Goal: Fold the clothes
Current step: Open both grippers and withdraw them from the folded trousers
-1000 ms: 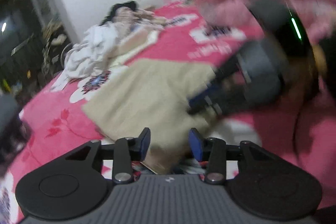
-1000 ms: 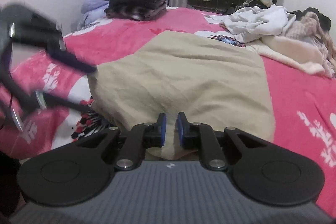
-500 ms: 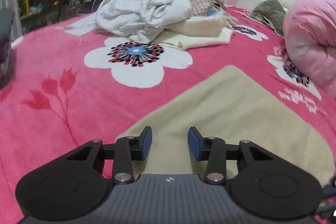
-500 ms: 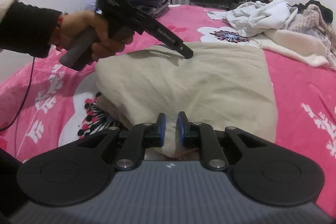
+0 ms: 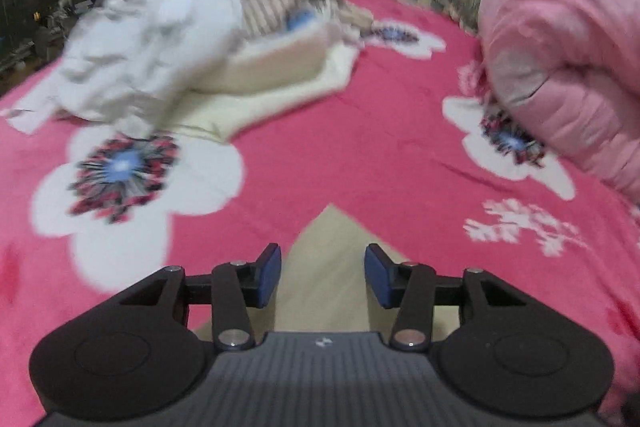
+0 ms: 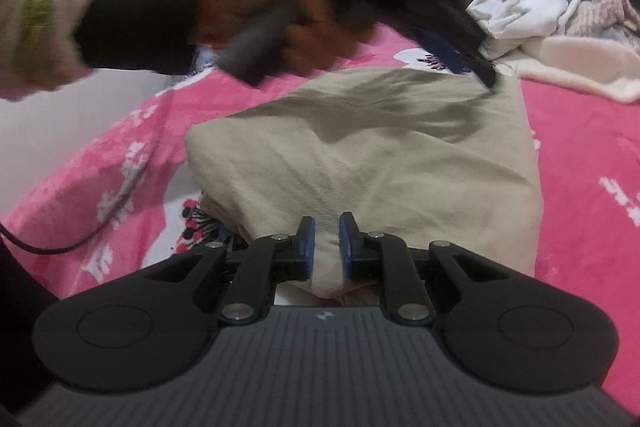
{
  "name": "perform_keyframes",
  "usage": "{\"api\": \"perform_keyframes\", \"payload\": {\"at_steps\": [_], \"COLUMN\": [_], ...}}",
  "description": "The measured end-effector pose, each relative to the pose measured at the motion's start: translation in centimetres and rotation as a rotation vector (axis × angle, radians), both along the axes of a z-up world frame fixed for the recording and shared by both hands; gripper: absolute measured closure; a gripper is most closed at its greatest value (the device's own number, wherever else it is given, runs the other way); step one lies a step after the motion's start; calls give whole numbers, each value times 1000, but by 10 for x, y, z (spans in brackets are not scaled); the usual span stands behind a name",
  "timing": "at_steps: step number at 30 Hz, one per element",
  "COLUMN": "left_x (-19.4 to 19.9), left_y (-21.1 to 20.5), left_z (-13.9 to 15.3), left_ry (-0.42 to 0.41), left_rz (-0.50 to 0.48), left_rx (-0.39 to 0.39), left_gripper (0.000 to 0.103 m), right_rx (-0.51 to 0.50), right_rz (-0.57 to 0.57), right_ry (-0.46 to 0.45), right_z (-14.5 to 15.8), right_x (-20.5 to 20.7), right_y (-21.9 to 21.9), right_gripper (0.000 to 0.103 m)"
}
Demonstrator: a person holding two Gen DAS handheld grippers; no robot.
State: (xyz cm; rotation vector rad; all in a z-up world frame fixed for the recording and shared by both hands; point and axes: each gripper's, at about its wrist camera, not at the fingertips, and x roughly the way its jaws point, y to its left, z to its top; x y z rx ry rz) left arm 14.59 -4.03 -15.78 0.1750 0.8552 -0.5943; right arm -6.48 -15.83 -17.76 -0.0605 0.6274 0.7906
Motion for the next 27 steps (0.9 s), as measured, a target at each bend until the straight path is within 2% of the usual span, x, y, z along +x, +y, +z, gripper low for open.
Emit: {"api": "perform_keyframes", "payload": {"at_steps": [2, 3, 5, 9, 11, 16, 20, 24, 27], "left_x": [17, 23, 26, 20, 15, -53, -133, -204, -237], "left_y": [-1, 2, 7, 10, 18, 66, 98, 99, 82], "left_z": [-24, -33, -35, -22, -8, 41, 55, 35, 8], "left_ry": [50, 77, 92, 89, 106, 31, 18, 21, -91], "left_rz": [40, 63, 79, 108, 152, 190, 160, 74, 46], "left_rx": [-30, -58, -110, -103, -124, -155, -124, -31, 105], "left_gripper": [36, 35, 35, 37, 46, 47, 47, 47, 47], "right_rx": [12, 18, 31, 35, 31, -4, -15, -49, -102], "right_rz": [6, 7, 10, 21, 22, 20, 15, 8, 24], "right_ry": [6, 10, 20, 18, 15, -9, -9, -22, -41], "right_z": [-1, -1, -1, -2, -2, 0, 2, 5, 11], "right_x": [1, 2, 3, 2, 3, -1, 0, -2, -3], "right_y": [-2, -3, -4, -5, -5, 1, 3, 8, 12], "right_gripper": [91, 91, 91, 91, 91, 91, 91, 90, 90]}}
